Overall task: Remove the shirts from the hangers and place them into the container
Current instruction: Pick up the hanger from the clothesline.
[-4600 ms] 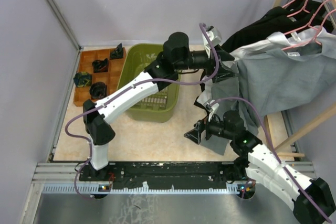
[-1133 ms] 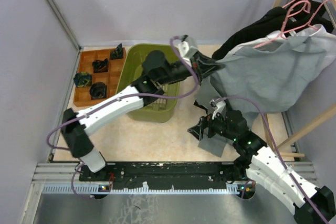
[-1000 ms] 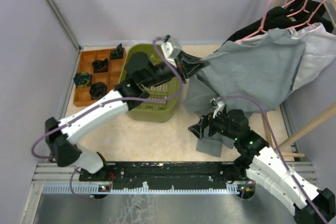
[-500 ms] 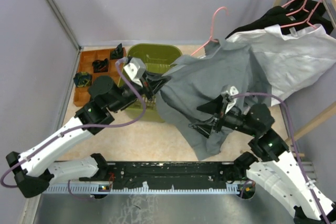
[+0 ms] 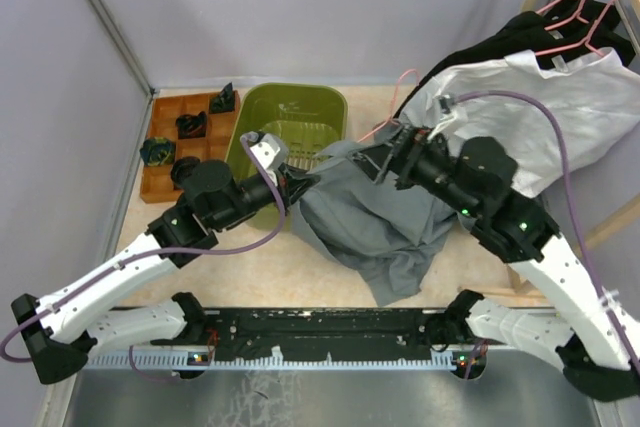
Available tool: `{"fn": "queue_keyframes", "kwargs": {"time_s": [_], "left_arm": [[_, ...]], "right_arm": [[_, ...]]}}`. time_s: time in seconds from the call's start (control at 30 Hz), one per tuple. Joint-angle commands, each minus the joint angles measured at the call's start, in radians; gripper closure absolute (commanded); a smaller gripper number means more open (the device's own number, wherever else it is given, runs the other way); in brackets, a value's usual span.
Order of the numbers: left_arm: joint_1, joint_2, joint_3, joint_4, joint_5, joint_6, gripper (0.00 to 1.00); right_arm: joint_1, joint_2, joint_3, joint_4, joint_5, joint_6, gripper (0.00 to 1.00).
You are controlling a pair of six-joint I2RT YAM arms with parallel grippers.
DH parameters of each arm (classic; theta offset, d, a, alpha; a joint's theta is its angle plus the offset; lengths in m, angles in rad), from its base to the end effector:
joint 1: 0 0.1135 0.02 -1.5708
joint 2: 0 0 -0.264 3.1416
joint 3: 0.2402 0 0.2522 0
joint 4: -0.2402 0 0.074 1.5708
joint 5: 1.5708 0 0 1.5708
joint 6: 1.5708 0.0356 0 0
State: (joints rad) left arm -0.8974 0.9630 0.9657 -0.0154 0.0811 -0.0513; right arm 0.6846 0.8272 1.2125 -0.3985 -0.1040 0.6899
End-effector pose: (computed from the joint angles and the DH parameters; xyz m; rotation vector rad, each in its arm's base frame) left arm 0.1371 -0.1765 0.3895 0.7335 1.4690 -0.7991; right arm 0.1178 0.1010 0.4540 -0.0830 1.7053 1.1361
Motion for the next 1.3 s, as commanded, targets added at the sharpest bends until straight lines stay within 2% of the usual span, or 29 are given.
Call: {"fn": "queue_keyframes", "kwargs": {"time_s": [0.0,0.1,0.13,0.43,0.53,0.63,0.73,0.8,0.93,0.97,1.1,1.2,1.23,1.27], "left_arm": [[-0.011,-0.016,-0.017,0.006,-0.049,0.011,1.0],[-0.016,-0.023,-0.022,0.008,-0.065,0.024,1.0],[-0.017,-0.023,-0.021,0.006,-0.064,0.027,1.0],[-0.039,-0.073,-0.045,-0.061,0.005,0.07,1.0],[-0.044,-0.078,-0.036,-0.12,0.038,0.085,1.0],[-0.051,-0.082,-0.031,-0.158,0.064,0.097,1.0],[-0.059,-0.1,-0.037,-0.168,0.079,0.103,1.0],[-0.06,-0.114,-0.039,-0.169,0.105,0.108,1.0],[-0.061,-0.134,-0.02,-0.216,0.158,0.088,0.99],[-0.061,-0.144,-0.02,-0.219,0.173,0.078,0.92],[-0.061,-0.192,-0.01,-0.235,0.208,0.016,0.52],[-0.061,-0.243,0.01,-0.269,0.211,-0.01,0.28],[-0.061,-0.261,0.017,-0.282,0.213,-0.014,0.17],[-0.061,-0.281,0.027,-0.295,0.202,-0.019,0.11]], "right_arm": [[0.218,0.087,0.081,-0.178,0.461,0.141,0.15],[0.359,0.182,0.142,-0.3,0.729,0.258,0.1],[0.377,0.202,0.142,-0.305,0.759,0.274,0.08],[0.383,0.328,0.1,-0.134,0.889,0.303,0.12],[0.383,0.348,0.084,-0.062,0.883,0.3,0.18],[0.382,0.392,0.113,-0.083,0.863,0.32,0.2],[0.382,0.414,0.101,-0.092,0.837,0.349,0.28],[0.382,0.423,0.092,-0.107,0.812,0.361,0.38],[0.383,0.413,0.088,-0.138,0.762,0.366,0.69],[0.383,0.405,0.089,-0.149,0.745,0.37,0.75],[0.383,0.348,0.064,-0.175,0.667,0.372,0.98],[0.383,0.29,0.035,-0.204,0.589,0.361,1.0],[0.383,0.272,0.023,-0.217,0.559,0.354,1.0],[0.383,0.257,0.009,-0.223,0.517,0.331,1.0]]}}
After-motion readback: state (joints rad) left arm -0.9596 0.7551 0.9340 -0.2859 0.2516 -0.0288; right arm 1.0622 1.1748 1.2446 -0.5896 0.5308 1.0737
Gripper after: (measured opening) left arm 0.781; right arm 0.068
